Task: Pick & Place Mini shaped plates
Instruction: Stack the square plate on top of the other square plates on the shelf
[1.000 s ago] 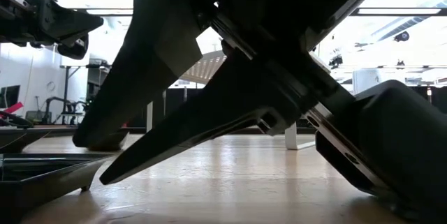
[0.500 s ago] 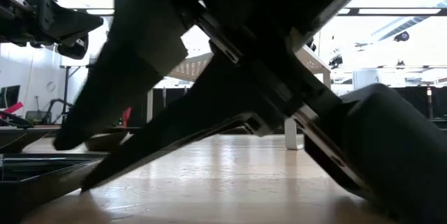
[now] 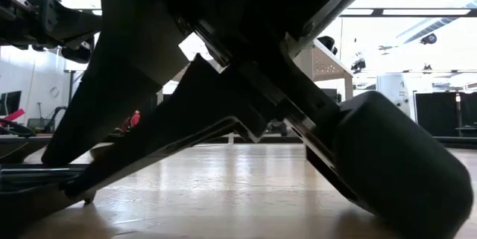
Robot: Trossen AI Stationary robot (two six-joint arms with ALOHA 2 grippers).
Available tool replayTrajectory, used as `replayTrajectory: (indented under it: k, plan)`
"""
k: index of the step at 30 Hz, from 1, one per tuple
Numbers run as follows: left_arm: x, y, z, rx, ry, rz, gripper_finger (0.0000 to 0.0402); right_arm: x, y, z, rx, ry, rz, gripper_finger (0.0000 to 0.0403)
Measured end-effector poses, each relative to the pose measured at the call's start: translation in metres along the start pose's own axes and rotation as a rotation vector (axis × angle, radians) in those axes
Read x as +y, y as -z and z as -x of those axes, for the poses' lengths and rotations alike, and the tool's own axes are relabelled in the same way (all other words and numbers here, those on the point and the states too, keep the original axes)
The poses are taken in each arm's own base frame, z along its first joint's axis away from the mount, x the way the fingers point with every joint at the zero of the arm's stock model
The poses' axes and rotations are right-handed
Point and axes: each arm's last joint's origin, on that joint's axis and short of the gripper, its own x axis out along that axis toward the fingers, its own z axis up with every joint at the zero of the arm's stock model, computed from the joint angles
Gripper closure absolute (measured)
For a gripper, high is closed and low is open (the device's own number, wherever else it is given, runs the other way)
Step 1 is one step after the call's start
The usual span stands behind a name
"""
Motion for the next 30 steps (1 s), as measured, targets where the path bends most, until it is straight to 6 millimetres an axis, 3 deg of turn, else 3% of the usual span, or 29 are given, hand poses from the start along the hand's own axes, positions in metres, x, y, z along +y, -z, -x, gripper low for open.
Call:
replayTrajectory:
  k: [18,30]
  plan:
    - [0.0000,0.0000,0.0000,0.000,0.000,0.000,0.0401,0.0008,0.0005,0.0000,0.011,-0.002,-0.005,0.0391]
    - [0.0000,0.0000,0.0000,0.000,0.000,0.000,0.0401,-0.0056,0.0046,0.0048,0.081,0.042,-0.065,0.0394]
